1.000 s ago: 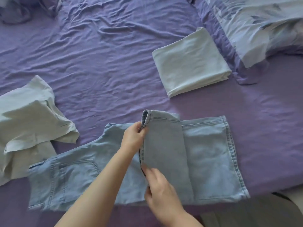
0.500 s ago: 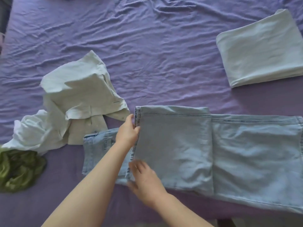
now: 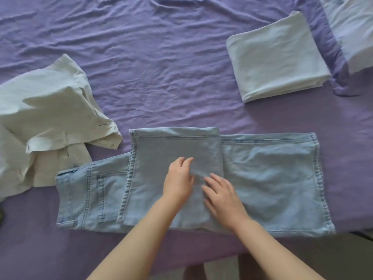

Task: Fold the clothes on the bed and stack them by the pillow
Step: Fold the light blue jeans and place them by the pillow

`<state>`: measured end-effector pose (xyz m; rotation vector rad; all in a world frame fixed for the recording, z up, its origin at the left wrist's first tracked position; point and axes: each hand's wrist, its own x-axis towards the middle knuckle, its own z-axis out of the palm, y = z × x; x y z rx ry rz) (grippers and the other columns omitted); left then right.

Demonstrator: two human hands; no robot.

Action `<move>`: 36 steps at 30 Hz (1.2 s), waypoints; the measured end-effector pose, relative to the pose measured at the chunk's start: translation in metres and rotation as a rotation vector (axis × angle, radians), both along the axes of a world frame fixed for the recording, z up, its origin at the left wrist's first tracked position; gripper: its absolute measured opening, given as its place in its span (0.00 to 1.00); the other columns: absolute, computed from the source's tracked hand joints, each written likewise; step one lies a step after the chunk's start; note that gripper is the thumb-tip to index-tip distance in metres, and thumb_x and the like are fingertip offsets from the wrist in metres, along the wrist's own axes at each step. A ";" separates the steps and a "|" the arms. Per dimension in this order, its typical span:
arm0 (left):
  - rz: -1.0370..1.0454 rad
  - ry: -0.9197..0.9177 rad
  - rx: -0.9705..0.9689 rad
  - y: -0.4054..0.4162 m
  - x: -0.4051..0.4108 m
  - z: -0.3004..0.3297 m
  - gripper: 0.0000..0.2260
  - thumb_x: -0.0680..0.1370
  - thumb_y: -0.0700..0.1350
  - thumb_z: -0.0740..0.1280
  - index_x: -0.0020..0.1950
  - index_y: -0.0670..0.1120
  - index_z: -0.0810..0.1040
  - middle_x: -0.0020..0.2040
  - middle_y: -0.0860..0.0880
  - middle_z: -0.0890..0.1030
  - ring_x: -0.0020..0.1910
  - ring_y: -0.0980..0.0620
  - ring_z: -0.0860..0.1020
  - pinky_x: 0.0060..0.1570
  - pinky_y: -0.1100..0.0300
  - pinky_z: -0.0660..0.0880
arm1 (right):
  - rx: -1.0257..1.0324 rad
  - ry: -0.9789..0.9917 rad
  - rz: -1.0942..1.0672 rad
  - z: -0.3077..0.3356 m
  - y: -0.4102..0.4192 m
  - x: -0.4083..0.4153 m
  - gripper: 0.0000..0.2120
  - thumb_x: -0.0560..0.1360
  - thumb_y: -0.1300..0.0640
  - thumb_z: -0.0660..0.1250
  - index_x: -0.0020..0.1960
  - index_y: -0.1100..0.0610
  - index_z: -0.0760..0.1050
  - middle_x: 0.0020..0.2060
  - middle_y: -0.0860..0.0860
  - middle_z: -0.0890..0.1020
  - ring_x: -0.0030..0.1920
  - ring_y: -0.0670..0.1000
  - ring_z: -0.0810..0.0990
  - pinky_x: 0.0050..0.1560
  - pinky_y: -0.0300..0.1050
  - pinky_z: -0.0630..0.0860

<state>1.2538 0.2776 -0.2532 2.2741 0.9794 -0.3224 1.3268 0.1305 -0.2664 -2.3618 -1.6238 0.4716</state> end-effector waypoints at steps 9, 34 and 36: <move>-0.375 -0.010 0.018 -0.090 0.126 0.002 0.23 0.78 0.41 0.61 0.73 0.47 0.64 0.73 0.45 0.63 0.71 0.48 0.61 0.64 0.53 0.66 | -0.103 0.091 -0.571 0.001 -0.117 0.095 0.20 0.63 0.63 0.77 0.54 0.61 0.80 0.57 0.61 0.79 0.61 0.63 0.76 0.56 0.60 0.74; -0.097 -0.080 0.394 -0.114 0.382 -0.012 0.15 0.76 0.48 0.65 0.63 0.52 0.74 0.62 0.46 0.72 0.63 0.43 0.66 0.57 0.50 0.63 | -0.262 0.041 -0.789 -0.017 -0.221 0.294 0.15 0.78 0.47 0.60 0.56 0.58 0.71 0.50 0.54 0.78 0.48 0.59 0.80 0.39 0.51 0.73; -0.145 -0.037 0.366 -0.127 0.372 -0.022 0.23 0.76 0.46 0.65 0.70 0.53 0.66 0.69 0.46 0.66 0.67 0.43 0.63 0.62 0.50 0.62 | -0.287 0.006 -0.711 -0.020 -0.219 0.301 0.18 0.76 0.51 0.65 0.62 0.58 0.70 0.53 0.56 0.77 0.50 0.60 0.79 0.43 0.52 0.75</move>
